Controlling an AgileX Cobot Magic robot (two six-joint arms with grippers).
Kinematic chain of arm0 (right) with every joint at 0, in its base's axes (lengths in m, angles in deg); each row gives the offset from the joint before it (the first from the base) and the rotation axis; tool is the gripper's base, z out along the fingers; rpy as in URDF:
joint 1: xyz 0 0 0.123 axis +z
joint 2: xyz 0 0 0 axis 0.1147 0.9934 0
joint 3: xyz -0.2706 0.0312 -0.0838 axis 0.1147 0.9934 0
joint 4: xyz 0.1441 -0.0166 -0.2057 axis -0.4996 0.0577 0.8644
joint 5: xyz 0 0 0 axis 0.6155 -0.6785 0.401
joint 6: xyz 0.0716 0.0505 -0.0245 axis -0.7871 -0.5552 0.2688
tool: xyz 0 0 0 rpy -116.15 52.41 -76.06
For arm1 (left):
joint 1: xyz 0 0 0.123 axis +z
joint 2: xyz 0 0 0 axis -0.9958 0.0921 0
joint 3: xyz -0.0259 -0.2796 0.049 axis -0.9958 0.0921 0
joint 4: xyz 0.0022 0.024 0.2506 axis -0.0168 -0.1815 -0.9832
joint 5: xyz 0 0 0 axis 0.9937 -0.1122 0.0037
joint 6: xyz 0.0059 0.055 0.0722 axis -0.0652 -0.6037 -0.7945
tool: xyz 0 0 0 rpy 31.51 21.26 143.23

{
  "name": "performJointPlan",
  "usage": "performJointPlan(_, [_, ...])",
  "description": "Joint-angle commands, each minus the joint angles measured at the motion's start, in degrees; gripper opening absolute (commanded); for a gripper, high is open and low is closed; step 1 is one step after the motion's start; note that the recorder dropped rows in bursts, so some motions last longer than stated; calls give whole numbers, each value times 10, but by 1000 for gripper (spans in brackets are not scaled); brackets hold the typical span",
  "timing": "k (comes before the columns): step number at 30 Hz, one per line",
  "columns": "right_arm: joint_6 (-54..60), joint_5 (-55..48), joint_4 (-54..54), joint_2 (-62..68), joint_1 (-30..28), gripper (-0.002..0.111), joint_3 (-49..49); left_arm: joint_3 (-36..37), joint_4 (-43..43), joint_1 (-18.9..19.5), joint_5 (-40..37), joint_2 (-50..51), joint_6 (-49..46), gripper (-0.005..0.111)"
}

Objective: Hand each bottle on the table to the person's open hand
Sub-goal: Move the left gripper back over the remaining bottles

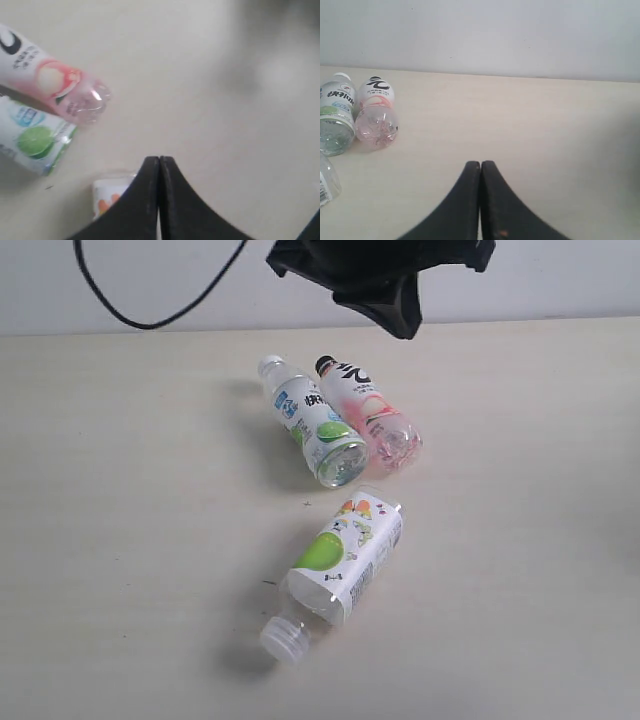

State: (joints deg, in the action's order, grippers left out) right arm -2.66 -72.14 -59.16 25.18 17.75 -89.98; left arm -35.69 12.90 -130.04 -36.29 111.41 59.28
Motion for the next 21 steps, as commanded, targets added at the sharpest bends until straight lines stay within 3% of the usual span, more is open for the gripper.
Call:
performJointPlan(1, [0, 8, 2, -3, -1, 0, 3, 62, -71, -23, -8, -73, 25, 0])
performJointPlan(12, [0, 8, 2, -3, -1, 0, 3, 212, -76, -33, -10, -204, 37, 0])
performJointPlan(21, [0, 8, 2, -3, -1, 0, 3, 241, -118, -33, -11, -220, 20, 0])
